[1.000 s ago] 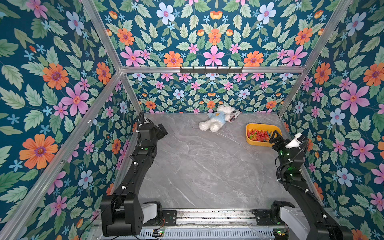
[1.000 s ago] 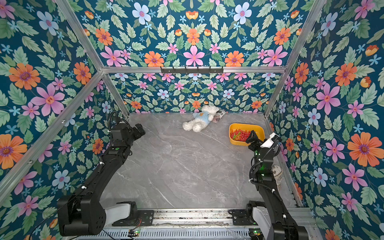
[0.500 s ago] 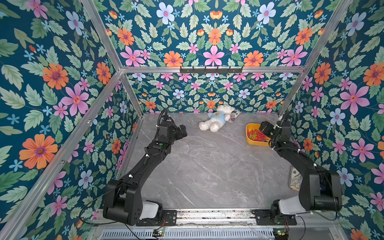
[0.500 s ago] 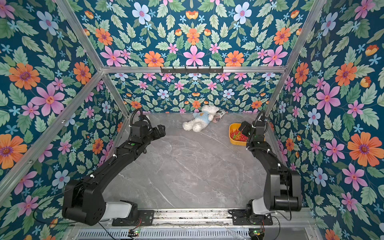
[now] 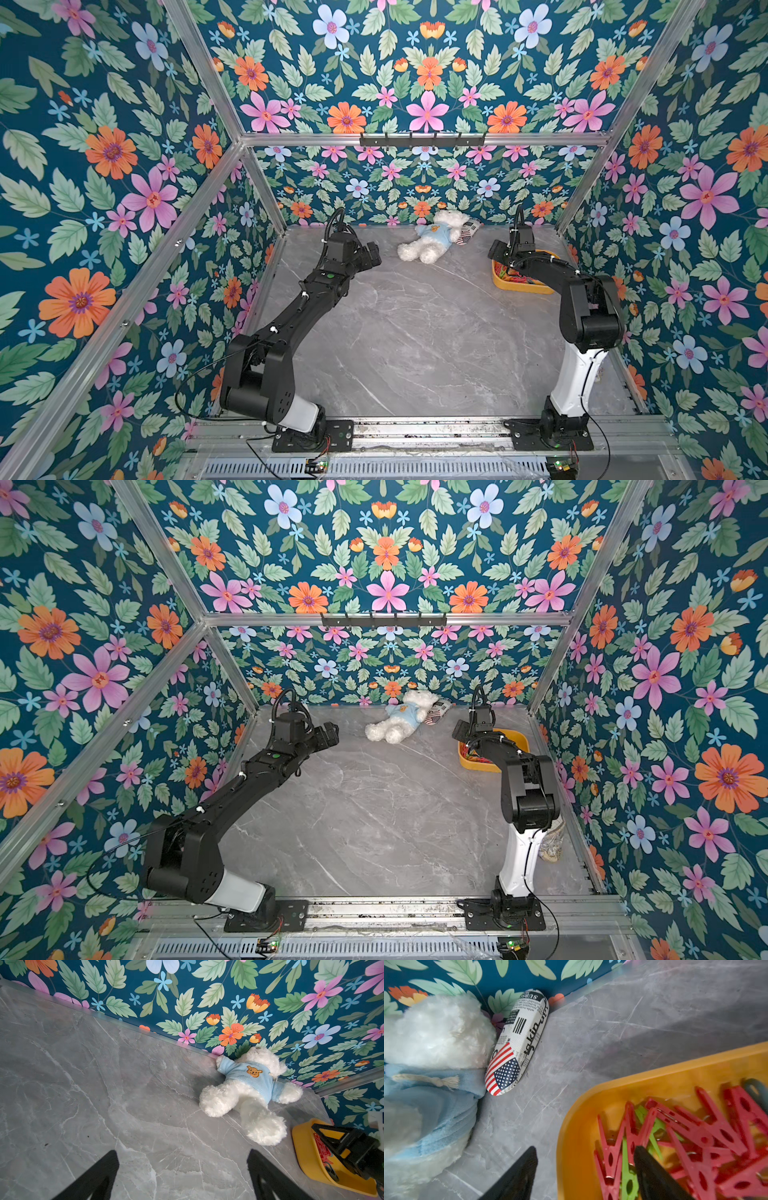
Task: Take the clothespins out of the storage box
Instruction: Move the storage box to the center of the board.
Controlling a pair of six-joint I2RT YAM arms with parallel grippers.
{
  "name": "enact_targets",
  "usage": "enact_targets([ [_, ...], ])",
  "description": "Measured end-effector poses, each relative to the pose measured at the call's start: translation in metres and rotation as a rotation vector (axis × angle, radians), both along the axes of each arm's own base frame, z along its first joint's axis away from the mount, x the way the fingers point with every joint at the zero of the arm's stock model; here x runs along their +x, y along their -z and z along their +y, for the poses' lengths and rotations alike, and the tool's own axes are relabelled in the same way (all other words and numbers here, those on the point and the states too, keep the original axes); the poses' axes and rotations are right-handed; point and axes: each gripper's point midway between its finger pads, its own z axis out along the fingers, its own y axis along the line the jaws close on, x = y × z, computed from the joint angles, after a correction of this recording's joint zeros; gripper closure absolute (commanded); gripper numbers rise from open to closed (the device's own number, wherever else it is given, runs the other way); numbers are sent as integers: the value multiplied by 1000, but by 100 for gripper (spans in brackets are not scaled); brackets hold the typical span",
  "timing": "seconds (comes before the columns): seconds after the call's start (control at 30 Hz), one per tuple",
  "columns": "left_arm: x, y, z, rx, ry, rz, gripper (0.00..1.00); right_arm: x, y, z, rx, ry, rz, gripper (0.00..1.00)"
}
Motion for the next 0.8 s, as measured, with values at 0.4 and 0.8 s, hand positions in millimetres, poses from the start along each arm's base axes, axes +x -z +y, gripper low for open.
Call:
enact_targets([
  [0.4, 13, 2, -6, 4, 7, 11, 0, -24, 33, 36, -8, -70, 87, 69],
  [0.8, -23, -6, 7, -14, -5, 11, 0, -96, 24, 124, 56, -206, 89, 75],
])
